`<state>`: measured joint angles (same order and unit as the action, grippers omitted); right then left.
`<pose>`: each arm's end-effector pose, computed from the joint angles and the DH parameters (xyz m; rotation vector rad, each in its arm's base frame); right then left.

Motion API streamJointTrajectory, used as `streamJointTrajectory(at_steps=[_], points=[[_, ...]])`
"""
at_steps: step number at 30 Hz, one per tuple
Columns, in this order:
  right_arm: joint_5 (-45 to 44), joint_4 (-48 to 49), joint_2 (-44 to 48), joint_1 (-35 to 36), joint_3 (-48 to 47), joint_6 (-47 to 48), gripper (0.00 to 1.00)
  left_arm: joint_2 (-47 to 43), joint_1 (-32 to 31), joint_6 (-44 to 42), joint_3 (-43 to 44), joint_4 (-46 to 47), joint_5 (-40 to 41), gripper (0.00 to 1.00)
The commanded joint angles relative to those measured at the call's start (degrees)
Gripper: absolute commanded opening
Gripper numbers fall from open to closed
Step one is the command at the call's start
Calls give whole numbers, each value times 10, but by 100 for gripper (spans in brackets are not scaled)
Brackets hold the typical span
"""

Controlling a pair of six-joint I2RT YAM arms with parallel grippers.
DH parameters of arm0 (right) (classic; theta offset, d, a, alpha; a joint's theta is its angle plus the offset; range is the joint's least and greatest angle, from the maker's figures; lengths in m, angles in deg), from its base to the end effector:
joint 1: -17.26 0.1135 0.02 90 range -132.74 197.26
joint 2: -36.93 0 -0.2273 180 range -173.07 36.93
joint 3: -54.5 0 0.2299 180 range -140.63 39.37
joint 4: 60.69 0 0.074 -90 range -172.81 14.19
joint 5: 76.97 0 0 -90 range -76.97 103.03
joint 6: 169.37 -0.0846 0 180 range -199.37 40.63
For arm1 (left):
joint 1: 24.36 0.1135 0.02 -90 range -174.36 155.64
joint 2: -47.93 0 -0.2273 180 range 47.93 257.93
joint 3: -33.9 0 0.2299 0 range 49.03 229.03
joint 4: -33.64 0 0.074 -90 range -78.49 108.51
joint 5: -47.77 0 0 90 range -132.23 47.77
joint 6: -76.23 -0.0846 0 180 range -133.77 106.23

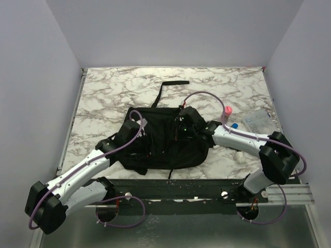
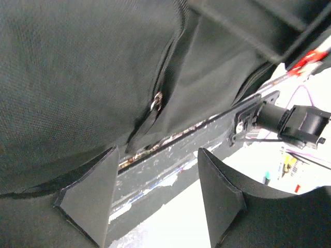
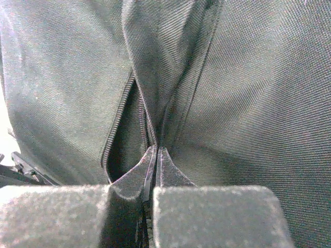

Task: Pack the student bag
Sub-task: Unzip the student bag at the center of the board.

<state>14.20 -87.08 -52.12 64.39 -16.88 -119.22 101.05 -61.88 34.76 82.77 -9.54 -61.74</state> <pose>0.2363 0.2571 0.1607 -0.1677 2.4671 0.7396 0.1548 -0.1545 0.1651 -0.0770 2.6374 -1.0307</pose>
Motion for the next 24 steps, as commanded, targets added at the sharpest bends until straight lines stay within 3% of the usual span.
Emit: streamJointTrajectory(at_steps=[1, 4, 12, 17, 20, 24], points=[[27, 22, 16, 0, 36, -5, 1, 58, 1, -52, 103, -30, 65, 63], [31, 32, 20, 0, 39, -10, 0, 116, -9, -66, 174, -63, 123, 62], [18, 30, 43, -4, 54, -6, 0, 269, -48, -116, 296, -152, 262, 74], [34, 48, 45, -6, 70, -15, 0, 324, -82, -123, 346, -181, 325, 88], [40, 58, 42, -6, 74, -19, 1, 360, -98, -128, 375, -204, 358, 86], [40, 56, 43, -7, 73, -20, 1, 390, -110, -127, 394, -249, 422, 73]])
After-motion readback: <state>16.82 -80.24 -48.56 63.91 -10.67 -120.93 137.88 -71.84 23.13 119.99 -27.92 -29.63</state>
